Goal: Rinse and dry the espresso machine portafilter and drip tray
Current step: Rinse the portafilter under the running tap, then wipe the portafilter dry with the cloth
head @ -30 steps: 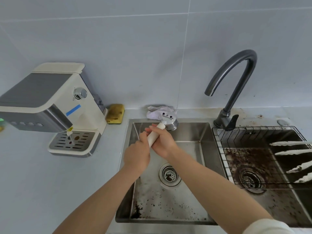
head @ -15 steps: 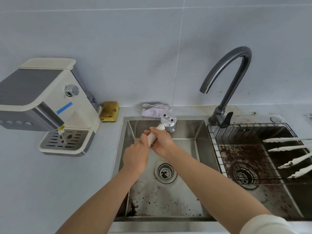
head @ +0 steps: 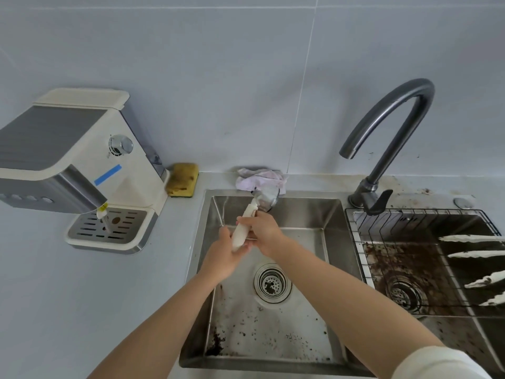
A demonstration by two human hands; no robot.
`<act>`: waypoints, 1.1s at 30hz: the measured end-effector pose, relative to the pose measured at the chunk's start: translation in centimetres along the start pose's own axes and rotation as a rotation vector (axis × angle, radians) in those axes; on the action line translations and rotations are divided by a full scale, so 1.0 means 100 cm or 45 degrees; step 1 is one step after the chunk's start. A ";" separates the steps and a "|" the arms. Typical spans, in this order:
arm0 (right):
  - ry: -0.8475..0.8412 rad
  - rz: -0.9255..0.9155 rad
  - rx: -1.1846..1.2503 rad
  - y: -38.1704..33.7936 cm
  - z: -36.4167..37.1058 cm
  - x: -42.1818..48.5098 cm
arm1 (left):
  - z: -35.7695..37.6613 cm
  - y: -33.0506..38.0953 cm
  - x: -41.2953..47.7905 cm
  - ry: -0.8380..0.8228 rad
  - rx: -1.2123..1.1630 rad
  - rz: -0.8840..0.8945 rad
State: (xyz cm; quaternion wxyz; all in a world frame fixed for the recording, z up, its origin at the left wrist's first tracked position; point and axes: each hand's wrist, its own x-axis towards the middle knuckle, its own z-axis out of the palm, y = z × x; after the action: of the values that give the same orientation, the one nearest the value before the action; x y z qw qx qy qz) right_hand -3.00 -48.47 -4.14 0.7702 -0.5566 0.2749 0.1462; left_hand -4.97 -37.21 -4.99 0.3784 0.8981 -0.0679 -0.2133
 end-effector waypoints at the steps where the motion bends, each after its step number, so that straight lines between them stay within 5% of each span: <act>1: -0.020 -0.013 -0.057 0.000 0.000 0.002 | -0.003 -0.001 0.002 -0.058 -0.180 -0.055; 4: -0.007 -0.027 -0.169 0.000 0.000 0.009 | -0.012 -0.002 0.004 -0.208 -0.532 -0.200; 10: 0.212 -0.028 -0.403 0.011 0.005 0.031 | -0.016 -0.003 0.015 -0.430 -0.629 -0.264; 22: 0.167 -0.137 -0.843 0.009 -0.003 0.059 | -0.001 -0.025 0.045 -0.109 -0.526 -0.375; 26: 0.314 -0.300 -1.231 -0.011 -0.025 0.085 | -0.017 -0.036 0.055 -0.092 -0.514 -0.406; 33: 0.060 -0.651 -2.092 -0.056 -0.048 0.138 | -0.027 -0.046 0.066 -0.176 -0.383 -0.372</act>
State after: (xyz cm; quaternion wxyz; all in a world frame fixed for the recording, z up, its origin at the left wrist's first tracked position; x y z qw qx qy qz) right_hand 9.85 -55.95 -8.91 0.1264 -0.9853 -0.0358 0.1093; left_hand 1.94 -34.02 -8.75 0.4677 0.8151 0.0697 -0.3347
